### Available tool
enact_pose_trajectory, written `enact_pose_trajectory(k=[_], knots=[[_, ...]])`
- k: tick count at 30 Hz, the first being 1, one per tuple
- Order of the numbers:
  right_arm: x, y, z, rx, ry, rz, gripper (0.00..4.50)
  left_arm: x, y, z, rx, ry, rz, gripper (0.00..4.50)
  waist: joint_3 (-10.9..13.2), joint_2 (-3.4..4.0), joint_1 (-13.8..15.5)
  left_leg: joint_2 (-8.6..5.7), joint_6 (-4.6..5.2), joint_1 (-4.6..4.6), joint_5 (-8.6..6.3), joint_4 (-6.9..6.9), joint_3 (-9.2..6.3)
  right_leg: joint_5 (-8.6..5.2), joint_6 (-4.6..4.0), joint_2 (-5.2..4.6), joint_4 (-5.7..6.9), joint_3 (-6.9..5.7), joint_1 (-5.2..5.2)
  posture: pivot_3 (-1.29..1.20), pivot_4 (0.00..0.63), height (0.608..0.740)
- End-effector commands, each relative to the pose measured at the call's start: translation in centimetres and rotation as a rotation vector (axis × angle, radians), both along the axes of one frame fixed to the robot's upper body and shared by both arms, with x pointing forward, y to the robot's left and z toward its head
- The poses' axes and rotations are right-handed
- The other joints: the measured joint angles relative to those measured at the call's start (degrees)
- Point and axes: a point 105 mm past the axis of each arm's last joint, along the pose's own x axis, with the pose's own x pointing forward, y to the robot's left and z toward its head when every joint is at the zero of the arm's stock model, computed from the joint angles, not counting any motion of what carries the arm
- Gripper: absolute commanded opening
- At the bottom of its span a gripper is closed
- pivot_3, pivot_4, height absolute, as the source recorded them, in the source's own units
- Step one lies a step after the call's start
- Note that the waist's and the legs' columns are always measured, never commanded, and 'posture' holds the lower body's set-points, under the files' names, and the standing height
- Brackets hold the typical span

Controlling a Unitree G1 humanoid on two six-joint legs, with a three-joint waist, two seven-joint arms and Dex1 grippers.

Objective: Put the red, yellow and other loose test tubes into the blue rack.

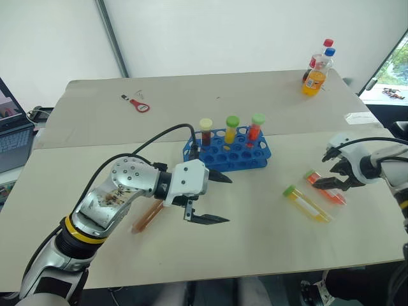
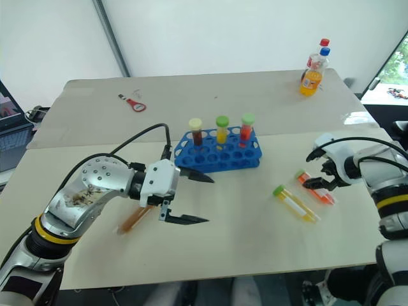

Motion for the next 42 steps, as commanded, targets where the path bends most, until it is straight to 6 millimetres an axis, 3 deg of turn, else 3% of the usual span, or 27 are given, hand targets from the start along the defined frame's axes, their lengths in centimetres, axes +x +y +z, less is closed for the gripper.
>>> enact_pose_trajectory(k=[1, 9, 10, 15, 18, 24, 32, 42], knots=[[0.4, -0.5, 0.6, -0.002, 0.016, -0.004, 3.95, -0.2, -0.5, 0.8, -0.03, -0.048, -0.006, 4.5, 0.0, 0.0, 0.0, 0.0, 0.0, 0.0, 0.0, 0.0, 0.0, 0.0, 0.0, 0.0, 0.0, 0.0, 0.0, 0.0, 0.15, 0.74], [0.2, 0.0, 0.4, 0.036, 0.078, 0.009, 1.24, -0.3, -0.3, 0.4, -0.032, -0.048, 0.007, 4.5, 0.0, 0.0, 0.0, 0.0, -0.01, 0.01, 0.0, 0.02, -0.01, 0.01, 0.01, 0.01, 0.01, 0.0, 0.0, 0.0, 0.15, 0.74], [0.3, 0.2, 0.6, 0.045, 0.066, 0.014, 1.06, -0.3, -0.3, 0.4, -0.033, -0.046, 0.011, 4.5, 0.0, 0.0, 0.0, 0.0, -0.01, 0.02, 0.0, 0.02, -0.01, 0.01, 0.01, 0.0, 0.01, 0.0, 0.01, 0.0, 0.15, 0.74], [1.2, 3.8, 5.8, 0.148, -0.152, 0.163, 1.03, 0.5, 1.2, 0.5, -0.064, -0.008, 0.099, 4.5, 0.0, 0.02, -0.3, -0.01, -0.05, -0.07, 0.03, 0.01, -0.01, 0.01, 0.01, 0.01, 0.06, 0.06, -0.15, 0.0, 0.15, 0.74], [0.8, 7.5, 9.2, 0.343, -0.409, 0.264, 1.03, 1.4, 2.4, 1.0, -0.142, 0.037, 0.201, 4.5, 0.0, 0.01, -0.2, 0.03, -0.09, -0.15, 0.05, -0.01, -0.03, 0.02, -0.01, 0.03, 0.18, 0.05, -0.37, 0.0, 0.15, 0.74], [-0.2, 11.5, 11.8, 0.577, -0.807, 0.263, 1.03, 2.8, 2.9, 1.9, -0.219, 0.059, 0.29, 4.5, 0.0, 0.0, 0.6, 0.0, -0.1, -0.22, 0.06, 0.14, -0.1, 0.11, 0.01, 0.03, 0.2, 0.03, -0.37, 0.0, 0.15, 0.74], [0.9, 15.2, 9.8, 0.627, -1.014, 0.204, 1.03, 4.7, 2.7, 2.7, -0.263, 0.05, 0.35, 4.5, 0.0, 0.0, 0.5, -0.06, -0.17, -0.21, 0.11, 0.21, -0.07, 0.29, -0.03, 0.03, 0.22, 0.06, -0.39, 0.0, 0.15, 0.74], [2.4, 16.8, 7.6, 0.628, -1.079, 0.169, 1.03, 3.6, 2.8, 2.0, -0.198, 0.065, 0.296, 4.5, 0.0, 0.01, -0.4, -0.03, -0.18, -0.23, 0.11, 0.2, -0.02, 0.29, -0.04, 0.07, 0.7, 0.11, -0.61, 0.0, 0.15, 0.74]])
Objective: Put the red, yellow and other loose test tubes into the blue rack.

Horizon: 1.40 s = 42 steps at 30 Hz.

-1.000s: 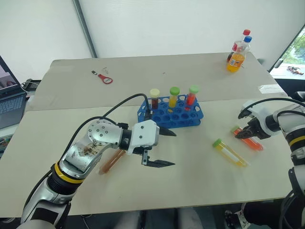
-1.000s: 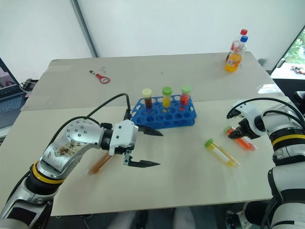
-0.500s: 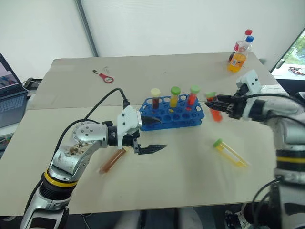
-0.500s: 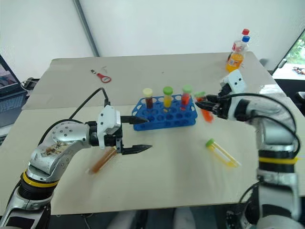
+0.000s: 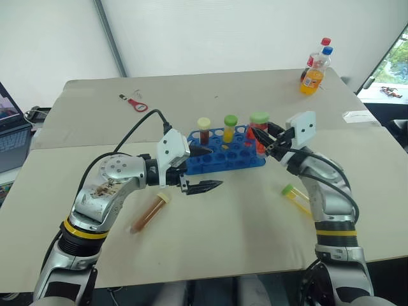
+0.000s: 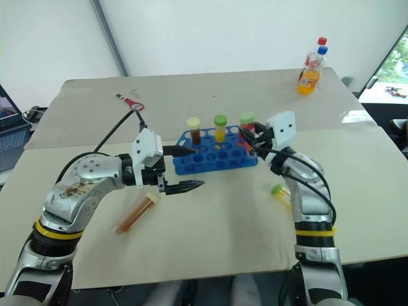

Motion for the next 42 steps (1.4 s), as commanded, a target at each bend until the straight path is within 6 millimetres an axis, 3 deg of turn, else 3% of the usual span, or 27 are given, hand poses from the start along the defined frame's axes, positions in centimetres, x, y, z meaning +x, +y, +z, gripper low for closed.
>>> enact_pose_trajectory(k=[1, 9, 16, 24, 26, 33, 38, 42], knots=[[0.1, 0.5, 1.2, 0.001, -0.084, -0.007, 1.03, -0.5, -0.2, 0.5, 0.001, -0.037, -0.013, 4.5, 0.0, 0.0, 0.0, 0.0, 0.0, 0.01, 0.0, 0.0, 0.0, 0.0, 0.0, 0.0, 0.0, 0.0, 0.0, 0.0, 0.15, 0.74], [0.3, 0.8, -0.1, 0.018, -0.099, -0.038, 1.02, -0.7, -0.2, 0.4, -0.021, -0.027, 0.011, 4.5, 0.0, 0.0, -0.1, 0.0, 0.0, 0.05, 0.0, 0.0, 0.01, 0.0, 0.0, 0.01, 0.0, 0.0, 0.01, 0.0, 0.15, 0.74], [0.2, 1.5, -0.4, 0.088, -0.106, -0.055, 1.02, 0.2, 0.6, 2.1, -0.155, 0.009, 0.09, 4.5, 0.0, 0.0, -0.3, 0.03, -0.01, 0.06, 0.0, 0.0, 0.01, 0.0, 0.0, 0.02, 0.0, 0.01, 0.0, 0.0, 0.15, 0.74], [0.0, 1.1, -1.8, 0.15, -0.065, -0.095, 1.02, 0.0, 1.1, 2.7, -0.19, 0.016, 0.122, 4.5, 0.0, -0.01, -1.0, 0.03, -0.01, 0.1, 0.01, 0.0, 0.0, 0.0, 0.0, 0.03, 0.01, 0.02, 0.01, 0.0, 0.15, 0.74], [-0.2, 0.8, -1.9, 0.157, -0.059, -0.091, 2.06, 0.0, 0.9, 2.9, -0.192, 0.012, 0.124, 4.5, 0.0, -0.01, -1.0, 0.03, -0.01, 0.1, 0.01, 0.0, 0.0, 0.0, 0.0, 0.03, 0.01, 0.02, 0.02, 0.0, 0.15, 0.74], [-1.7, -1.3, -1.7, 0.086, -0.017, -0.101, 4.43, 0.1, 0.6, 2.9, -0.186, 0.005, 0.131, 4.5, 0.0, -0.01, -0.8, 0.01, -0.01, 0.07, 0.01, 0.0, 0.01, 0.0, 0.0, 0.02, 0.0, 0.05, 0.0, 0.0, 0.15, 0.74], [-5.5, -3.1, -1.0, -0.056, 0.07, -0.054, 4.43, -0.3, 0.9, 2.3, -0.128, -0.009, 0.122, 4.5, 0.0, -0.01, 0.0, 0.02, 0.02, 0.05, -0.01, -0.02, 0.01, 0.0, 0.0, 0.03, 0.0, 0.04, 0.0, 0.0, 0.15, 0.74], [-9.5, -4.1, -1.4, -0.222, 0.273, 0.029, 4.43, -1.3, 1.2, 0.5, 0.007, -0.045, 0.056, 4.5, 0.0, -0.02, 0.3, 0.02, 0.19, 0.07, -0.11, -0.03, 0.08, -0.01, -0.01, 0.02, -0.08, 0.08, 0.02, 0.0, 0.15, 0.74]])
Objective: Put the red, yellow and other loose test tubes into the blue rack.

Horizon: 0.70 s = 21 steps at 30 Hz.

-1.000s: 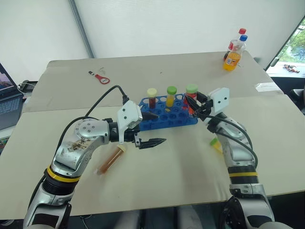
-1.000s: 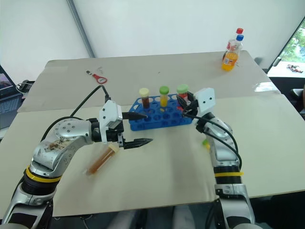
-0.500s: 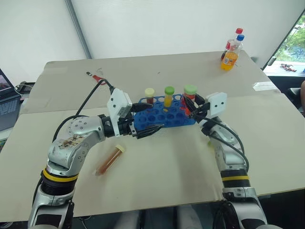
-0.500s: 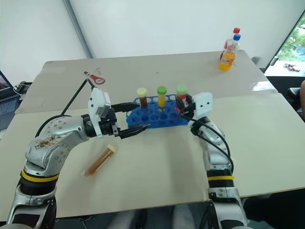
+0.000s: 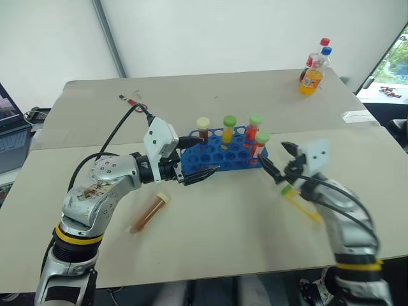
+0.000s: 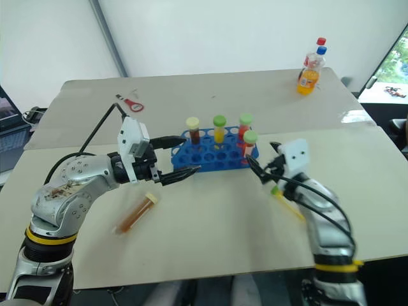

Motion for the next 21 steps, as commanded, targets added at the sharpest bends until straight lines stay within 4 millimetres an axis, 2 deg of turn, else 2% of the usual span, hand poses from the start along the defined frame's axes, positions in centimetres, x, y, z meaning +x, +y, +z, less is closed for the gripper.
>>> enact_pose_trajectory(k=[1, 5, 10, 15, 21], knots=[[-3.1, -0.1, 0.6, -0.143, 0.146, 0.071, 4.43, -1.8, -0.5, -0.7, 0.096, -0.064, -0.107, 4.5, 0.0, -0.01, 0.1, 0.01, 0.18, 0.05, -0.1, -0.05, 0.04, 0.0, 0.0, 0.0, -0.02, 0.05, 0.01, 0.0, 0.15, 0.74], [-4.1, -2.5, -1.3, -0.372, 0.368, 0.023, 4.43, -2.9, -0.9, -1.7, 0.15, -0.079, -0.182, 4.5, 0.0, -0.06, 0.4, 0.05, 0.29, 0.08, -0.16, -0.02, 0.06, -0.01, -0.02, 0.0, -0.18, -0.03, 0.15, 0.0, 0.15, 0.74], [-2.4, -4.1, -2.8, -0.438, 0.478, -0.024, 4.43, -3.5, -1.2, -3.0, 0.161, -0.089, -0.2, 4.5, 0.0, -0.09, 0.3, 0.11, 0.4, 0.54, -0.19, -0.03, 0.08, 0.03, -0.06, 0.01, -0.61, -0.14, 0.85, 0.0, 0.15, 0.74], [-1.1, -5.0, -4.7, -0.466, 0.627, -0.015, 4.43, -3.8, -1.1, -4.2, 0.165, -0.093, -0.196, 4.5, 0.0, -0.09, 0.4, 0.09, 0.43, 0.42, -0.21, -0.02, 0.08, 0.04, -0.03, -0.02, -0.64, -0.14, 0.73, 0.0, 0.15, 0.74], [-0.3, -6.2, -5.3, -0.568, 0.718, 0.018, 4.43, -3.9, -1.3, -4.7, 0.155, -0.101, -0.179, 4.5, 0.0, -0.08, 0.7, 0.08, 0.45, 0.32, -0.23, -0.02, 0.06, 0.04, -0.03, -0.04, -0.72, -0.21, 0.67, 0.0, 0.15, 0.74]])
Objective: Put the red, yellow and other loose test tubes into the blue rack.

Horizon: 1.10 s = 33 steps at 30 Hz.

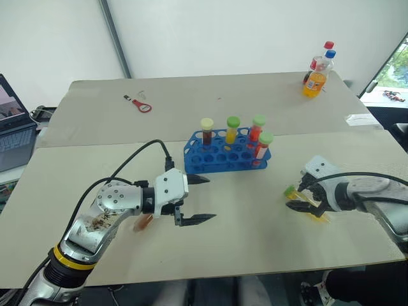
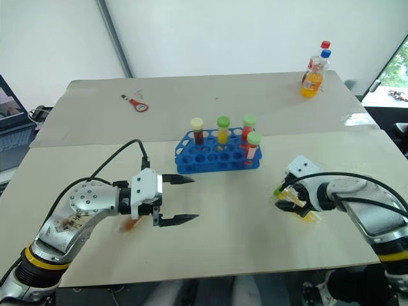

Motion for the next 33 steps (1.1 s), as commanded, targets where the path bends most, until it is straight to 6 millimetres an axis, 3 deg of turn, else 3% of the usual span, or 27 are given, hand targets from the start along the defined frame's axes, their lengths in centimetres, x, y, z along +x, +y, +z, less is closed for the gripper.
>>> enact_pose_trajectory(k=[1, 6, 7, 14, 16, 18, 22, 25, 27, 33], knots=[[-0.1, -1.1, -0.1, -0.062, 0.066, 0.019, 4.43, -0.4, -0.3, 0.4, -0.016, -0.046, -0.002, 4.5, 0.0, 0.0, 0.1, -0.01, 0.01, 0.0, 0.0, 0.0, 0.0, 0.0, 0.01, 0.0, -0.01, 0.0, 0.0, 0.0, 0.15, 0.74], [-1.4, -0.6, -0.3, -0.059, 0.185, 0.084, 4.43, -0.6, -0.5, 0.0, -0.025, -0.045, 0.011, 4.5, 0.0, 0.0, 0.9, 0.0, 0.0, -0.02, -0.01, 0.0, -0.03, 0.0, 0.01, 0.0, -0.01, -0.05, 0.0, 0.0, 0.15, 0.74], [-1.6, -0.5, -0.4, -0.056, 0.202, 0.093, 3.9, -0.6, -0.5, 0.0, -0.026, -0.045, 0.016, 4.5, 0.0, 0.0, 0.9, 0.0, 0.0, -0.02, -0.01, 0.0, -0.03, 0.0, 0.01, 0.0, -0.01, -0.05, 0.0, 0.0, 0.15, 0.74], [-1.6, 0.3, -0.1, -0.029, 0.193, 0.098, 1.59, -0.4, -0.2, -0.4, -0.021, -0.038, 0.036, 4.5, 0.0, 0.0, 0.9, 0.01, -0.01, -0.02, -0.01, 0.0, -0.04, 0.0, 0.01, 0.0, 0.0, -0.05, -0.01, 0.0, 0.15, 0.74], [-1.2, 1.2, 1.1, 0.007, 0.137, 0.113, 1.02, 0.2, 0.3, -0.1, -0.031, -0.033, 0.066, 4.5, 0.0, 0.0, 0.9, 0.01, -0.01, -0.01, 0.0, 0.0, -0.05, 0.0, 0.01, 0.0, 0.0, -0.05, -0.01, 0.0, 0.15, 0.74], [-1.1, 2.4, 2.1, 0.065, 0.091, 0.134, 0.96, 0.7, 1.0, 0.2, -0.037, -0.031, 0.095, 4.5, 0.0, 0.0, 0.9, 0.01, -0.02, -0.03, 0.0, -0.01, -0.05, 0.0, 0.01, 0.0, 0.02, -0.04, -0.04, 0.0, 0.15, 0.74], [-0.7, 6.8, 4.7, 0.28, -0.088, 0.2, 0.96, 1.7, 2.8, 1.1, -0.069, -0.024, 0.168, 4.5, 0.0, 0.0, 0.7, 0.05, -0.03, -0.04, 0.01, -0.03, -0.05, 0.01, -0.01, 0.02, 0.08, -0.04, -0.12, 0.0, 0.15, 0.74], [0.1, 11.0, 7.2, 0.569, -0.28, 0.228, 0.96, 2.5, 3.8, 1.8, -0.087, -0.021, 0.216, 4.5, 0.0, -0.11, 0.7, 0.04, -0.06, -0.03, 0.03, -0.06, -0.12, 0.01, -0.01, 0.03, 0.09, -0.05, -0.11, 0.0, 0.15, 0.74], [0.6, 12.7, 8.6, 0.702, -0.385, 0.21, 0.95, 3.1, 4.3, 2.1, -0.09, -0.025, 0.242, 4.5, 0.0, -0.1, 0.8, 0.0, -0.15, -0.05, 0.08, -0.07, -0.13, 0.02, -0.02, 0.02, 0.15, -0.02, -0.17, 0.0, 0.15, 0.74], [3.1, 14.8, 10.6, 0.812, -0.726, 0.115, 0.94, 4.1, 4.5, 3.1, -0.123, -0.009, 0.261, 4.5, 0.0, -0.11, 0.9, -0.1, -0.51, -0.08, 0.29, -0.06, -0.18, 0.08, 0.06, -0.02, 0.15, -0.04, -0.23, 0.0, 0.15, 0.74]])
